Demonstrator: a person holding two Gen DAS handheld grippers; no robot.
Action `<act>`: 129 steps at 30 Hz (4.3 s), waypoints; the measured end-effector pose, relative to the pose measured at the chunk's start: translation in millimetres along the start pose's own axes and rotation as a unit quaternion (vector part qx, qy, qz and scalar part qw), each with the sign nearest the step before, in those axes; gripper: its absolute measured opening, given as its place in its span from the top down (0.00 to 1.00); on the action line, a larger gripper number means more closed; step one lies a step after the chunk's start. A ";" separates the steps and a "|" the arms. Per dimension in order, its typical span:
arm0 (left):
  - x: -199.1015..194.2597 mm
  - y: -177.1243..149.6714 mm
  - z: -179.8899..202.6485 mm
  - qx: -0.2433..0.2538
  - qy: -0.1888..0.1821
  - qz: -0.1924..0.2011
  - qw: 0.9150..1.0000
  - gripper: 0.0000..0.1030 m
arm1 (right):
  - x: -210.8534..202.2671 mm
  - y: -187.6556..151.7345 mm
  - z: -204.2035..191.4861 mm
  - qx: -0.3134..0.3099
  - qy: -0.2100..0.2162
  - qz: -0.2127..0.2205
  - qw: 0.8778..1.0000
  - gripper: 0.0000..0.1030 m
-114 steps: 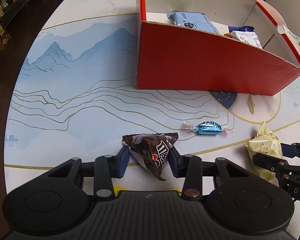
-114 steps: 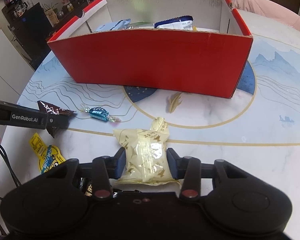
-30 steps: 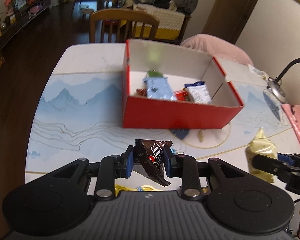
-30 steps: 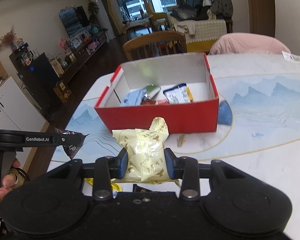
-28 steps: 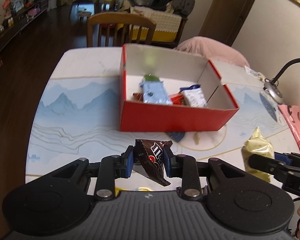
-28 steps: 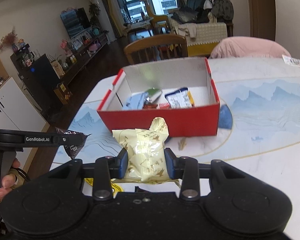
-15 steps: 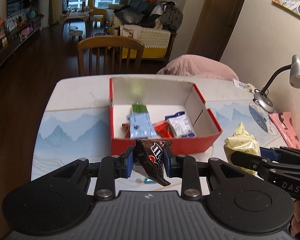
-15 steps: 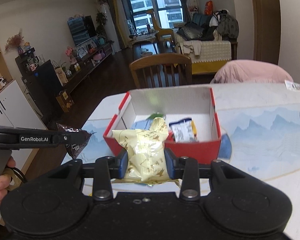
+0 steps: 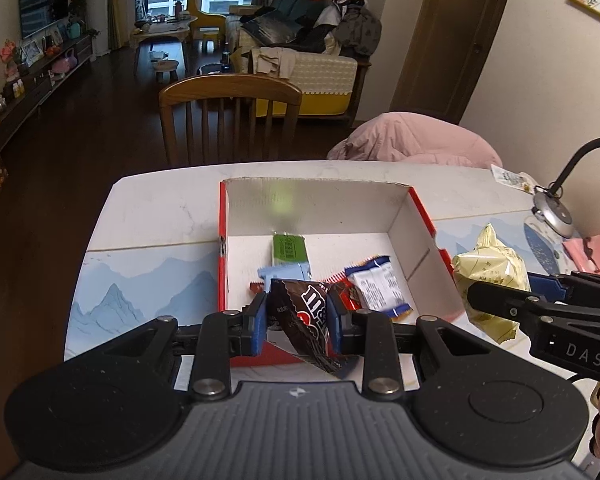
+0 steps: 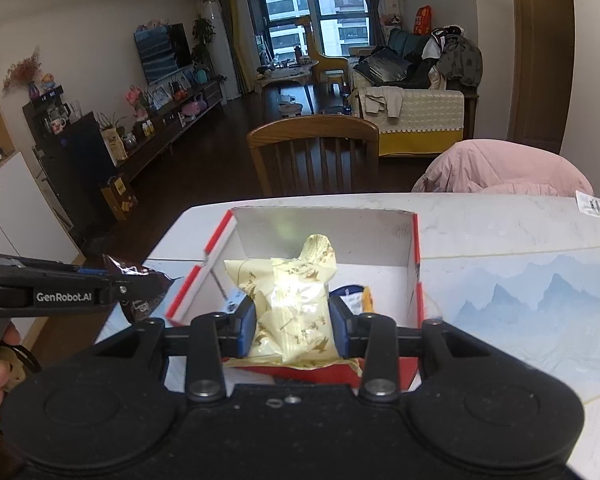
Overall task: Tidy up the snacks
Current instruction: 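Carry both held snacks over the red box with both tools, then open both tools to drop the snacks into the box, then move both tools back toward the remaining snacks on the table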
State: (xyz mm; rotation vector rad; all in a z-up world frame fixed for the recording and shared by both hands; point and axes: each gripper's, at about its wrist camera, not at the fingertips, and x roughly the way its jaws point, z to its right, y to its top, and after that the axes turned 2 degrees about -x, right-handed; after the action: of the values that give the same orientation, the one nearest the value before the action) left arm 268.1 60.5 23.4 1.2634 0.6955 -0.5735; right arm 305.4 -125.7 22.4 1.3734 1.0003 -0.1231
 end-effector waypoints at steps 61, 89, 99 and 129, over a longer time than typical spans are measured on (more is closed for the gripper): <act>160.3 49.2 15.7 0.015 0.060 -0.124 0.990 0.71 | 154.5 26.2 44.4 -0.012 -0.001 -0.145 0.989 0.61; 14.7 8.5 9.8 0.021 0.000 0.003 1.000 0.44 | 28.5 13.5 13.4 -0.003 0.039 -0.056 0.998 0.41; -21.4 -30.7 -7.6 0.009 -0.012 0.012 1.000 0.32 | -7.3 -13.3 -7.3 -0.007 0.064 -0.038 0.997 0.13; 3.1 -145.8 -57.2 -0.117 0.018 -0.114 0.986 0.24 | 1.9 -142.2 -38.9 -0.110 0.086 -0.135 0.981 0.06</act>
State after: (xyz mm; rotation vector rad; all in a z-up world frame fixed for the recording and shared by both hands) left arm 155.5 84.8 -82.7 0.9829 0.9180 -0.6366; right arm 200.0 -128.6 -80.7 1.0554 1.3035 -0.0939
